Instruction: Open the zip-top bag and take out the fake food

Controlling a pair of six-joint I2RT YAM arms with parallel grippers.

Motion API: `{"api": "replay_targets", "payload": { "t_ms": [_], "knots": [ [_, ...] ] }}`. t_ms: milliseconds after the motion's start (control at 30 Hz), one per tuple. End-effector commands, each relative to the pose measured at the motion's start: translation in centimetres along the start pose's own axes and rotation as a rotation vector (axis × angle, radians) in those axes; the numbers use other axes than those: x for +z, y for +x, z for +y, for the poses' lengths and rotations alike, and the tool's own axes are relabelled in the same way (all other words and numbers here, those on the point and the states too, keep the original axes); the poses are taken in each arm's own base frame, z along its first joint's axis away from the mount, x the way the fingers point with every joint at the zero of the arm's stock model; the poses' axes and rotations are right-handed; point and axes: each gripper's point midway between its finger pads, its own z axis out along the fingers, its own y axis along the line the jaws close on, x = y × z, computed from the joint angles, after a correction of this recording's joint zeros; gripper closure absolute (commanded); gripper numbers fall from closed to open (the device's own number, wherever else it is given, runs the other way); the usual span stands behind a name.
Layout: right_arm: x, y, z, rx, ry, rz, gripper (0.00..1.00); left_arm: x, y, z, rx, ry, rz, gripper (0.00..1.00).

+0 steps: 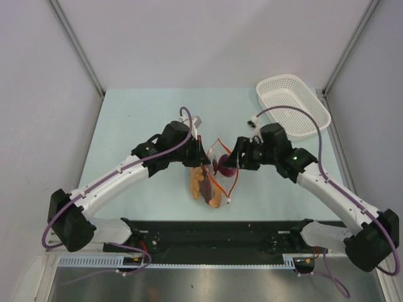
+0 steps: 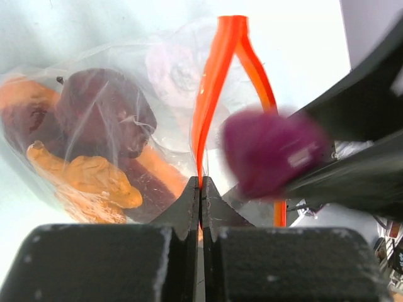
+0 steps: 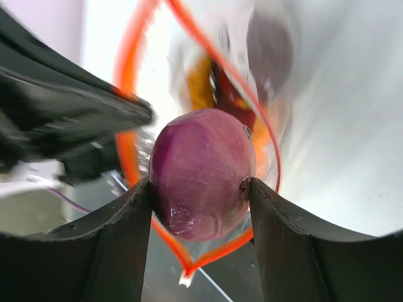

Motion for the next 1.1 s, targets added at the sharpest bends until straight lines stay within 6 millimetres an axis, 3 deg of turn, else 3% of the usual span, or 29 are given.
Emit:
{"api": "replay_targets", "payload": {
  "t_ms": [0,33,100,133,167,233,267,333,400,433,467,500,533,567,733,833,867,933,1000,1067],
  "knots": [
    [-4.6,-6.3,2.7,0.025,-0.168,-0.185,1.0,-0.6,-0.5,-0.6,0.029,0.04,-0.024,1.0],
    [-5.3,-7.6,3.1,0.016,-0.178,-0.217,1.0,-0.6,-0.5,-1.0,0.031,0.059,-0.017,1.0],
    [-6.4,-10.7,0.5,0.025,-0.054,-0.306,1.0,-0.6,-0.5,-1.5,0.035,0.087,-0.014,1.0],
    [-6.5,-12.0,-3.6,0.092,0.146,-0.36,1.0,-0.6,-0.6,-1.9,0.04,0.108,-0.017,1.0],
    [-8.1,-14.4,-5.9,0.133,0.25,-0.437,1.0,-0.7,-0.5,-2.4,0.046,0.136,-0.004,1.0],
    [-8.7,-16.8,-11.3,0.218,0.432,-0.499,1.0,-0.5,-0.3,-2.6,0.052,0.154,0.006,1.0],
    [-9.3,-18.2,-12.6,0.23,0.476,-0.536,1.0,-0.5,0.0,-3.0,0.056,0.176,0.019,1.0],
    [-10.2,-20.9,-17.3,0.232,0.62,-0.612,1.0,-0.3,0.4,-3.0,0.063,0.185,0.048,1.0],
    [-10.9,-23.5,-19.7,0.193,0.679,-0.663,0.99,-0.3,0.4,-3.2,0.081,0.191,0.061,1.0],
    [-11.3,-24.0,-21.4,0.196,0.729,-0.662,0.98,-0.3,0.6,-3.1,0.085,0.186,0.071,1.0],
    [-9.9,-24.1,-24.0,0.227,0.759,-0.613,0.97,-0.2,0.5,-3.1,0.091,0.186,0.072,1.0],
    [-10.1,-25.0,-24.5,0.24,0.761,-0.613,0.97,-0.2,0.5,-3.1,0.102,0.188,0.072,1.0],
    [-10.8,-25.4,-26.3,0.277,0.77,-0.617,0.96,-0.1,0.5,-3.2,0.102,0.189,0.076,1.0],
    [-9.5,-24.9,-28.4,0.306,0.785,-0.575,0.9,0.2,0.6,-3.1,0.103,0.187,0.085,1.0],
    [-8.2,-25.5,-32.3,0.33,0.798,-0.518,0.73,0.4,0.4,-3.6,0.113,0.204,0.105,1.0],
    [-7.9,-24.9,-34.1,0.37,0.814,-0.468,0.48,0.5,0.4,-3.6,0.113,0.207,0.105,1.0],
    [-8.2,-25.5,-33.9,0.366,0.815,-0.471,0.36,0.5,0.4,-3.6,0.114,0.209,0.103,1.0],
    [-8.1,-24.7,-34.0,0.383,0.828,-0.425,0.28,0.5,0.2,-3.9,0.119,0.221,0.097,1.0],
    [-8.3,-24.1,-33.2,0.393,0.846,-0.399,0.1,0.4,0.2,-4.4,0.121,0.25,0.097,1.0],
    [-9.0,-23.8,-31.9,0.389,0.863,-0.399,0.05,0.7,-0.1,-5.1,0.125,0.27,0.095,1.0]
  ]
}}
